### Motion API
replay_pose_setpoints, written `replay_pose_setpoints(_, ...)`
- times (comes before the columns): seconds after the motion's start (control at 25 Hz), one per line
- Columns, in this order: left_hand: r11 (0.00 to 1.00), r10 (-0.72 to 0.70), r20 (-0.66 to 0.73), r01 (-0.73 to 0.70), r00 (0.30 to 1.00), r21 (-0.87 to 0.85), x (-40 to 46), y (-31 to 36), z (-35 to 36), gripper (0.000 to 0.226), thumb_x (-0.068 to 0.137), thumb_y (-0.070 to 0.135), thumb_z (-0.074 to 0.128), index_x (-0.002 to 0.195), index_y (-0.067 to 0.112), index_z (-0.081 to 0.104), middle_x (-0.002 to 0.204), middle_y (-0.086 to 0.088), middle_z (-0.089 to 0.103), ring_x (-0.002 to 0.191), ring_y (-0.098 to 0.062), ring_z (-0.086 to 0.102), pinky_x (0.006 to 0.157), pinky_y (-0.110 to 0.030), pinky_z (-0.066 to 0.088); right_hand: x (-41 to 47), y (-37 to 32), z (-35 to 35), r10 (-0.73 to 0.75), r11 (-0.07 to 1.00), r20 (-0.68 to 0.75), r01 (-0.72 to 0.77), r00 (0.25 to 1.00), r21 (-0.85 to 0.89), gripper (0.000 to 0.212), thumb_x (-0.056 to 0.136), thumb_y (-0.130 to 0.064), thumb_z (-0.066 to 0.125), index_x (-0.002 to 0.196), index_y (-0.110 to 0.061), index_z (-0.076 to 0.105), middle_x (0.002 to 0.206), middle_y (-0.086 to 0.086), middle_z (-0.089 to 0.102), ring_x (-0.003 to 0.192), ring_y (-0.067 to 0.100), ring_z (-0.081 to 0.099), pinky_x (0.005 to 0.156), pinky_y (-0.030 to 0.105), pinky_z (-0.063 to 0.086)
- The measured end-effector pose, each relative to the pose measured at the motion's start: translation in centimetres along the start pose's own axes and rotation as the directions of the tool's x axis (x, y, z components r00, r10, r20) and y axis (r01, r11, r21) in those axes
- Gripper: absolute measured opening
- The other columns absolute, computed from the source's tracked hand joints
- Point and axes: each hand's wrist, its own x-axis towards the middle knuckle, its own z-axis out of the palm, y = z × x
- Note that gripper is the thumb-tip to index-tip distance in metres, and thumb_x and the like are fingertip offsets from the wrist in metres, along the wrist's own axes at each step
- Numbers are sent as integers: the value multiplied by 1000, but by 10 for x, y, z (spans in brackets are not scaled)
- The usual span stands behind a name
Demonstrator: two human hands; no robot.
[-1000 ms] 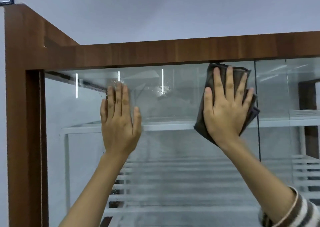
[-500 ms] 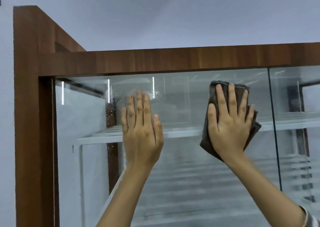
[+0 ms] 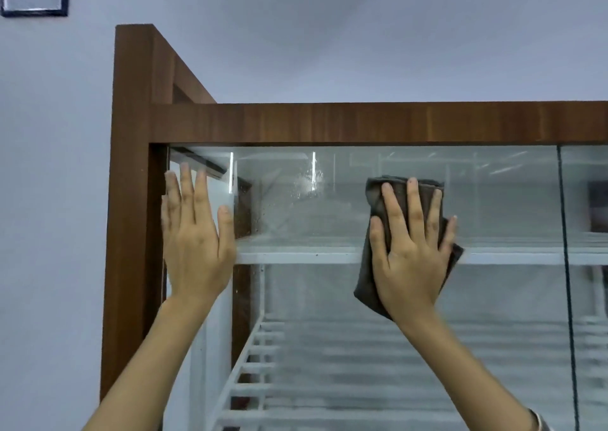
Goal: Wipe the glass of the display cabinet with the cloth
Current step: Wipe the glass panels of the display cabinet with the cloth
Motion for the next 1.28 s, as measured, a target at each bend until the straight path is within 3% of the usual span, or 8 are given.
replay_pose_setpoints(0.16,997,-60,-2,60,998,42,-10,-13,2,63,97,42,15,152,12,10,160,-4,6,148,-14,-4,119,-25,-6,25,-75,17,-31,995,-14,32,999,96,47,100,-44,35,144,-30,43,154,-1,36,146,27,25,118,55,14)
replay_pose_setpoints(0.36,1000,-9,12,9,1000,13,-8,-22,2,62,97,41,17,152,12,10,161,-4,6,148,-15,-3,119,-23,-7,-58,-91,13,-420,906,144,404,896,129,48,101,-45,34,148,-33,36,159,-6,24,149,22,18,118,53,15)
replay_pose_setpoints(0.6,998,22,-48,-24,999,-54,-13,-27,5,57,99,36,19,151,13,17,159,-2,12,148,-14,3,120,-23,0,2,-54,14,-16,1000,29,16,999,-15,50,101,-43,28,149,-29,34,158,0,27,148,28,17,117,57,11)
replay_pose_setpoints(0.68,997,15,-51,-19,999,-76,-12,-28,5,56,99,34,20,150,12,19,159,-2,15,148,-14,5,121,-25,3,18,-101,26,-57,998,23,56,998,12,49,102,-42,29,149,-28,35,157,1,30,147,30,20,117,57,12)
replay_pose_setpoints(0.8,996,27,-7,-28,1000,-81,-14,-24,-6,53,101,28,21,150,9,16,159,-4,13,148,-13,6,121,-27,3,7,-168,39,-337,941,99,333,936,57,50,102,-40,29,149,-25,35,157,3,31,146,32,23,116,55,12)
replay_pose_setpoints(0.92,989,133,25,-135,991,58,-31,-35,-30,52,100,23,26,149,5,22,157,-8,20,147,-17,16,121,-33,7,-11,-152,38,-519,854,123,509,846,105,49,102,-39,32,149,-25,35,157,2,30,147,28,22,118,52,15)
replay_pose_setpoints(1.08,989,63,13,-64,998,136,-43,-84,-46,55,99,31,24,151,13,18,159,-1,15,148,-18,9,121,-36,8,-11,-105,26,-461,888,107,457,881,60,49,102,-42,30,149,-27,35,158,0,29,148,27,21,118,52,16)
replay_pose_setpoints(1.28,994,38,22,-40,999,103,-42,-94,-41,54,99,34,21,151,21,15,160,5,11,148,-15,6,121,-35,8,24,-175,41,-319,947,51,316,946,58,50,102,-40,29,149,-24,36,155,3,35,145,35,25,116,55,11)
